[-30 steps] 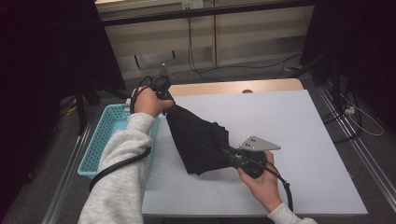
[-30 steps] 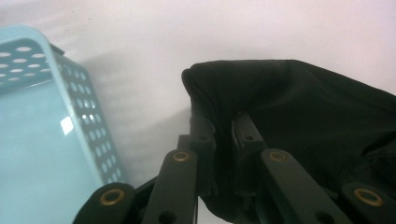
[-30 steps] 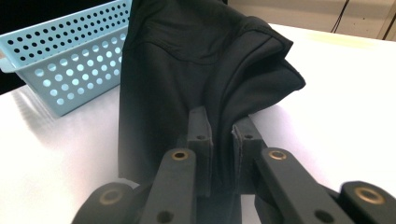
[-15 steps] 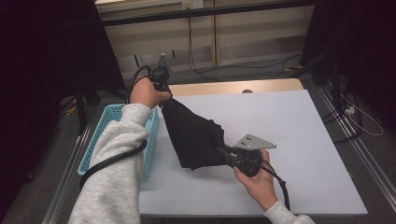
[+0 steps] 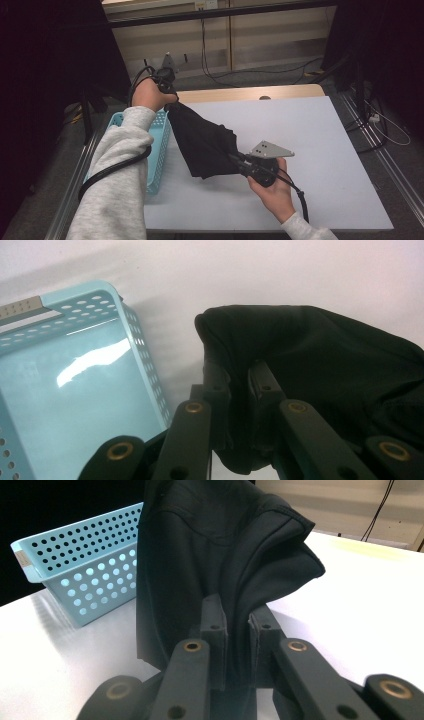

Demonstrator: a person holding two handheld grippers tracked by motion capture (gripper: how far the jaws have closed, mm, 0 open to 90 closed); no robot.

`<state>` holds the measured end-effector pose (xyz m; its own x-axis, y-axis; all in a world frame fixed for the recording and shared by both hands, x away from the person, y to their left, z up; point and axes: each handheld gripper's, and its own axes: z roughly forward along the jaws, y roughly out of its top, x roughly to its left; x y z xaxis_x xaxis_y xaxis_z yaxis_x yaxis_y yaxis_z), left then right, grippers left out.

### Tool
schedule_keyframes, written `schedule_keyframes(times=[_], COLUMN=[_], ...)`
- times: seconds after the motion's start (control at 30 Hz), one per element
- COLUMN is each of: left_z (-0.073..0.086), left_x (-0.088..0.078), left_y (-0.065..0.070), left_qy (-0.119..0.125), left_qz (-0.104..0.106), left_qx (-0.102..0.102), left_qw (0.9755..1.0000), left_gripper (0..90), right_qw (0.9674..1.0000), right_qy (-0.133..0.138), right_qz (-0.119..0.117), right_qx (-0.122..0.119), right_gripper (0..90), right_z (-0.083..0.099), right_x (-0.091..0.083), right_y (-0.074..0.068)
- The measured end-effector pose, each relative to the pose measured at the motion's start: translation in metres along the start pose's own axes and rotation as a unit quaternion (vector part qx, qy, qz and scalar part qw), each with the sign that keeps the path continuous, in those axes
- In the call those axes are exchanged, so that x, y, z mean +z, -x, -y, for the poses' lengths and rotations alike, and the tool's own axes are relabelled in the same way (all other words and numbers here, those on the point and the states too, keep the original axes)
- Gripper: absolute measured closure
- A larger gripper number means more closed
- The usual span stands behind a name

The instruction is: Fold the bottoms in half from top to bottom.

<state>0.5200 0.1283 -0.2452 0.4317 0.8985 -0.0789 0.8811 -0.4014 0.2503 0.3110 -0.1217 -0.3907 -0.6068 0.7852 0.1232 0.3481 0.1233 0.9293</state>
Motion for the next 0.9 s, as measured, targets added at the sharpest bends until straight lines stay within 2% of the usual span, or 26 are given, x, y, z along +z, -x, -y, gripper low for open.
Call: schedule_keyframes(times=[0.27, 0.53, 0.9], left_z=[0.000, -0.001, -0.002], left_x=[-0.005, -0.011, -0.019], left_y=[-0.003, -0.005, -0.007], left_qy=[0.002, -0.001, -0.006], left_qz=[-0.002, -0.007, -0.011], left_qx=[-0.007, -0.005, -0.007], left_qw=[1.0000, 1.0000, 0.9999], left_gripper=[81.9, 81.9, 81.9], right_qw=[1.0000, 0.9999, 0.9998], right_qy=[0.004, 0.006, 0.014], right_qz=[-0.004, -0.008, -0.016], right_qx=[0.002, 0.001, 0.001], right_gripper=[81.0, 81.0, 81.0], right_z=[-0.006, -0.008, -0.015], right_x=[0.002, 0.004, 0.003], right_y=[0.000, -0.003, -0.012])
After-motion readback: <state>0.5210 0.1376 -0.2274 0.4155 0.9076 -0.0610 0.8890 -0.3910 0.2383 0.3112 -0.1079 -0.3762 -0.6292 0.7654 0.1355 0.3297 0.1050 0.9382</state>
